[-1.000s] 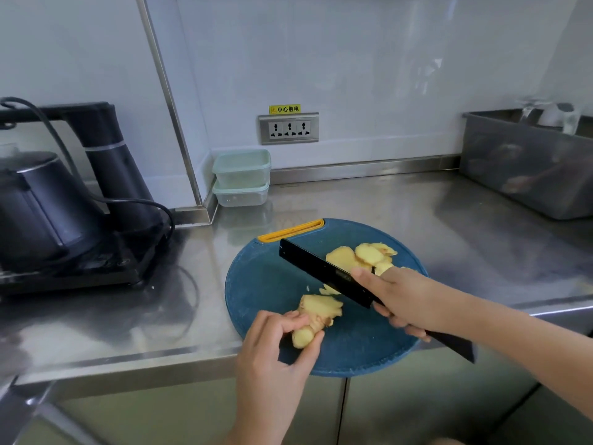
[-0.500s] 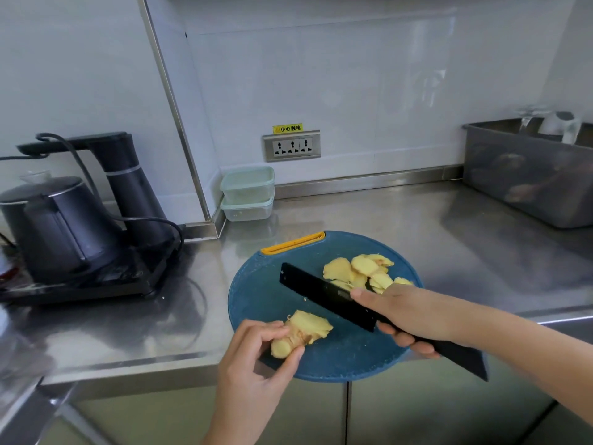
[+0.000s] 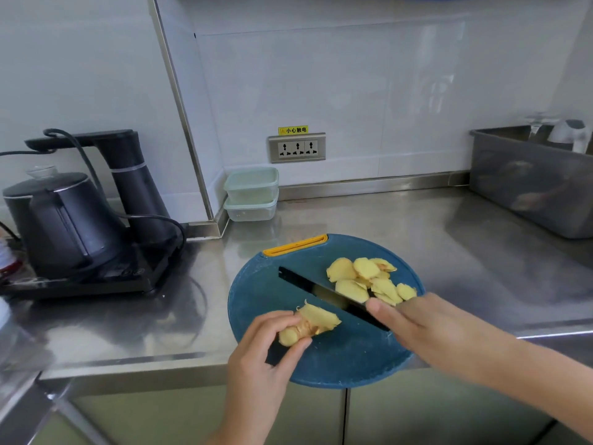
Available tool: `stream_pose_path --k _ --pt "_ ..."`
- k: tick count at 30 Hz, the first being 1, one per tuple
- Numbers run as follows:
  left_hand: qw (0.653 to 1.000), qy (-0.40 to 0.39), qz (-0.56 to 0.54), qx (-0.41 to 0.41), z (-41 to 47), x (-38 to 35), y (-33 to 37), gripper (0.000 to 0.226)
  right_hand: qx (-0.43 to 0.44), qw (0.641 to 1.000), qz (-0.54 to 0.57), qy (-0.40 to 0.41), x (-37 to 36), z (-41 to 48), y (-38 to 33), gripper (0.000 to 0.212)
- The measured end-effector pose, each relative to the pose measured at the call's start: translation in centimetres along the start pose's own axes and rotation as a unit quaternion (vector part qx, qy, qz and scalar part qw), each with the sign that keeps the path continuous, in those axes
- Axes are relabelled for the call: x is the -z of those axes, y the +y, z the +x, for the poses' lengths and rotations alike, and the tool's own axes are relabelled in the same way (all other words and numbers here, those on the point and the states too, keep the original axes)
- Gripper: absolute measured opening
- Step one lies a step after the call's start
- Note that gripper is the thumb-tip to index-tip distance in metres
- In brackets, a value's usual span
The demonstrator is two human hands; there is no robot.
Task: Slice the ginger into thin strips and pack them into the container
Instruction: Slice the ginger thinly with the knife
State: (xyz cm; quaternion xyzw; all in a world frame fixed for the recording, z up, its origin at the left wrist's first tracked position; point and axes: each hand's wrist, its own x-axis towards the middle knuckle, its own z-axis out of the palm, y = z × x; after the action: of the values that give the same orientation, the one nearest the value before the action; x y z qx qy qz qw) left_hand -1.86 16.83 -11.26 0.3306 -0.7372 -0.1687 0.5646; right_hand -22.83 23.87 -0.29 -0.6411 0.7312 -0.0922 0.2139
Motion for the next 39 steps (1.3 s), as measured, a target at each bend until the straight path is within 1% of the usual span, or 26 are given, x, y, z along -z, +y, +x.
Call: stream_pose_path --k 3,7,10,13,17,25,34,39 --pt "1.0 0.014 -0.004 0.011 -0.1 -0.2 -0.1 0.025 0.051 0.994 -0.081 0.046 -1.2 -0.8 -0.3 0.067" --pt "0.999 0.021 -0.011 0.028 0.0 -0.1 -0.1 0.025 0.095 0.98 -0.165 0.064 -2.0 -1.8 -0.6 0.083" --pt "1.0 0.016 0.003 0.018 0.1 0.0 -0.3 0.024 0.126 0.966 -0.211 0.077 -2.6 -1.9 -0.6 0.083" --pt "1.0 0.017 0.018 0.007 0.0 0.0 -0.4 0.021 0.134 0.96 -0.232 0.085 -3.1 -1.7 -0.3 0.083" --pt "0.999 0.028 0.028 -0.004 0.0 0.0 -0.4 0.022 0.149 0.955 -0.233 0.108 -3.7 -1.6 0.2 0.08" --pt "0.999 0.038 0.022 -0.021 0.0 -0.3 -0.4 0.021 0.147 0.957 -0.225 0.111 -3.9 -1.8 0.3 0.079" --pt "0.998 0.052 0.015 -0.026 -0.1 -0.2 -0.4 0.02 0.157 0.956 -0.219 0.114 -4.2 -1.5 0.8 0.092" --pt "0.997 0.064 0.004 -0.036 -0.2 -0.3 -0.5 0.019 0.156 0.966 -0.181 0.1 -4.3 -1.4 0.7 0.086"
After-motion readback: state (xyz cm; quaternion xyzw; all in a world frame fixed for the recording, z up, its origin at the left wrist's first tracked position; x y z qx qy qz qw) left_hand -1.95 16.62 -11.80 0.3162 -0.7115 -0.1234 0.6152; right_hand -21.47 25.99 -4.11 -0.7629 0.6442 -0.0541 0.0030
